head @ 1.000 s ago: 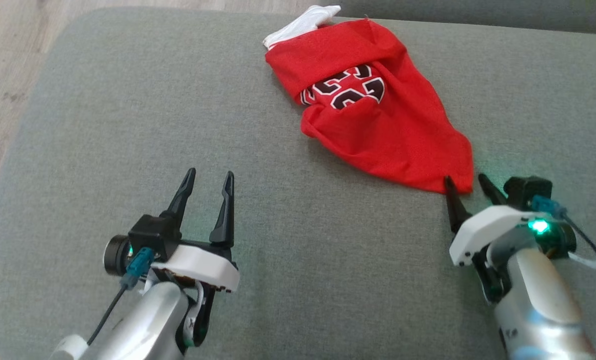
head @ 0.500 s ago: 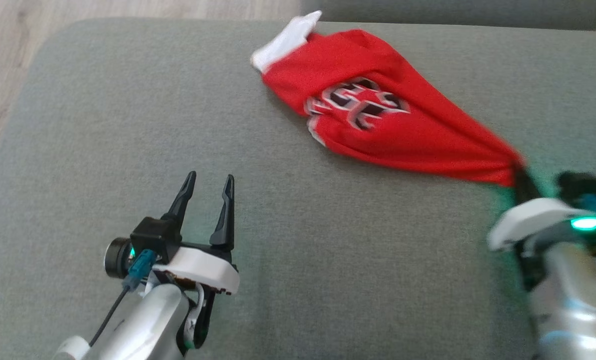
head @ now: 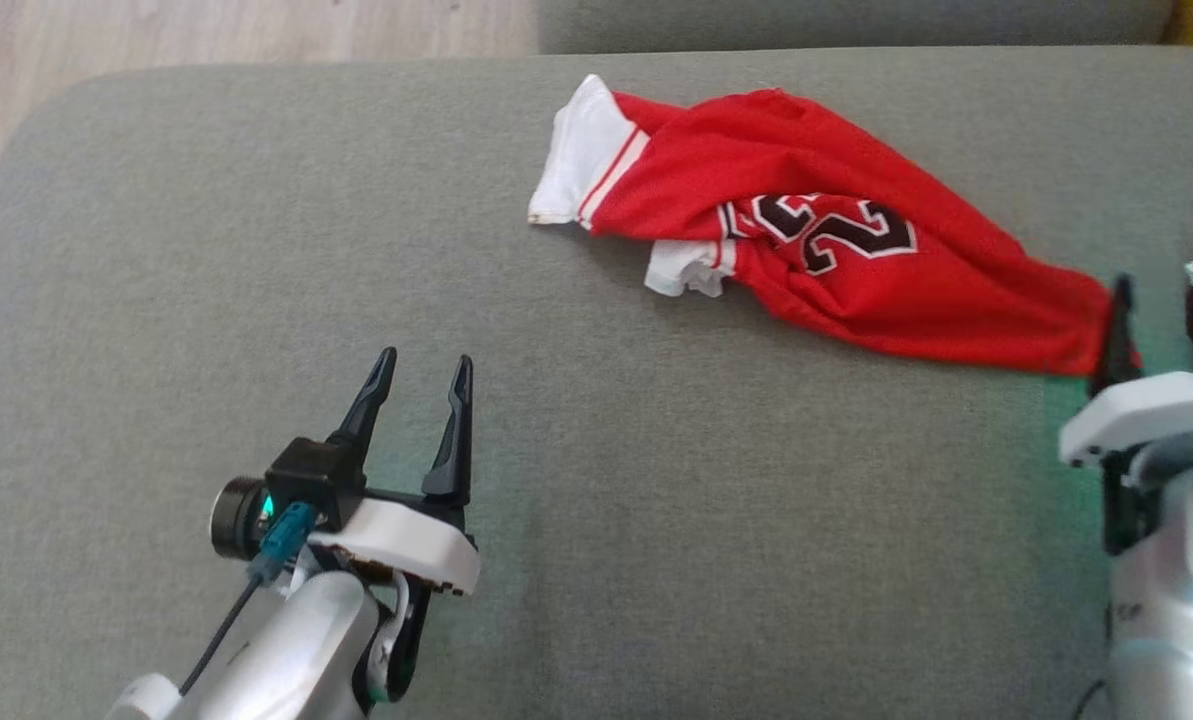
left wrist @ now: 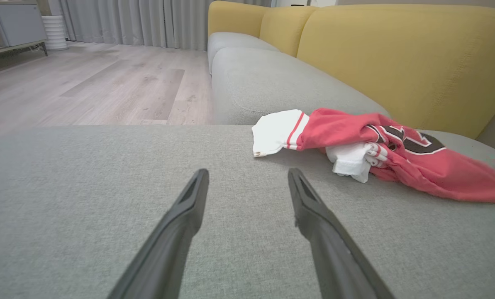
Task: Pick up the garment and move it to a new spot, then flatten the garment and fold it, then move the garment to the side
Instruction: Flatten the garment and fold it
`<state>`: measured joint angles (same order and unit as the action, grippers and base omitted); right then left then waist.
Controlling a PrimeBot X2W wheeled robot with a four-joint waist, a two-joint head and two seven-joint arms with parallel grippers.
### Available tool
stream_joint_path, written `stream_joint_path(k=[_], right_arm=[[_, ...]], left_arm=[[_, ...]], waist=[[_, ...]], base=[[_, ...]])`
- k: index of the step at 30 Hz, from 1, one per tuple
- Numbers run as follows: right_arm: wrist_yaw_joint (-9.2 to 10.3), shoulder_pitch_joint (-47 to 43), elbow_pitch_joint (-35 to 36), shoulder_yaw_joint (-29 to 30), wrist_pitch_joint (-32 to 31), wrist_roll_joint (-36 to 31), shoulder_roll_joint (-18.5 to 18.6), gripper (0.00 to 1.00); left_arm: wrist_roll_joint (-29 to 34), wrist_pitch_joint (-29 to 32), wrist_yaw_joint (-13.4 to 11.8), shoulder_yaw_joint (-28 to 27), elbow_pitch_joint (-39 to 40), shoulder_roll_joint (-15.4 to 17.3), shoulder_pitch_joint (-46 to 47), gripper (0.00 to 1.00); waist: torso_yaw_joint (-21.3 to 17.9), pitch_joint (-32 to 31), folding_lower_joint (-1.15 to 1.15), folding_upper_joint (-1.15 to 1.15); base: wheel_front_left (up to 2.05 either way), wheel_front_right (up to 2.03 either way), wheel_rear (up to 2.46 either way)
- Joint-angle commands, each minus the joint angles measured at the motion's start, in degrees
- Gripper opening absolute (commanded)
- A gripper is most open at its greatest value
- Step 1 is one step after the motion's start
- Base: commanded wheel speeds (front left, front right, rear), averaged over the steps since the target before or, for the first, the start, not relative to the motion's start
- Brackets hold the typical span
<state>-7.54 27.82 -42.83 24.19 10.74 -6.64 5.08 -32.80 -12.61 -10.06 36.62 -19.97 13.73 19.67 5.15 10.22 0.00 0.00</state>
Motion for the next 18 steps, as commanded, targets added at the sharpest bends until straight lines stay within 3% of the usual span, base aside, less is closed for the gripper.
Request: stream_joint_path(k=[1,6,13,18], right_arm=[[0.05,2.21,2.34,-1.76,0.96,-0.43,-0.47,1.00],[0.05,-1.43,8.96,-6.35,3.57,2.11,-2.08,1.00],[0.05,-13.56,21.07,-20.67,4.21,13.90,-2.18,1.00],[0.05,-21.84,29.17,-23.43,4.24,17.33,-2.19,1.00]], left_arm=[[-0.14,-0.19,-0.09,-2.17,1.58,1.28,2.28,1.00],[-0.48,-0.36,-0.40,-2.58,2.07,1.66,2.15,1.00],[-1.28,-0.76,-0.78,-3.09,2.40,1.86,0.55,1.00],[-2.25,-1.30,-1.62,-4.13,2.46,1.29,-1.27,1.00]], waist=[[-0.72,-0.24,0.00,0.00],[-3.95,-1.57,0.00,0.00],[-8.84,-3.07,0.00,0.00],[-11.55,-3.62,0.00,0.00]], base=[[0.00,0.00,0.00],[0.00,0.00,0.00],[0.00,0.00,0.00],[0.00,0.00,0.00]])
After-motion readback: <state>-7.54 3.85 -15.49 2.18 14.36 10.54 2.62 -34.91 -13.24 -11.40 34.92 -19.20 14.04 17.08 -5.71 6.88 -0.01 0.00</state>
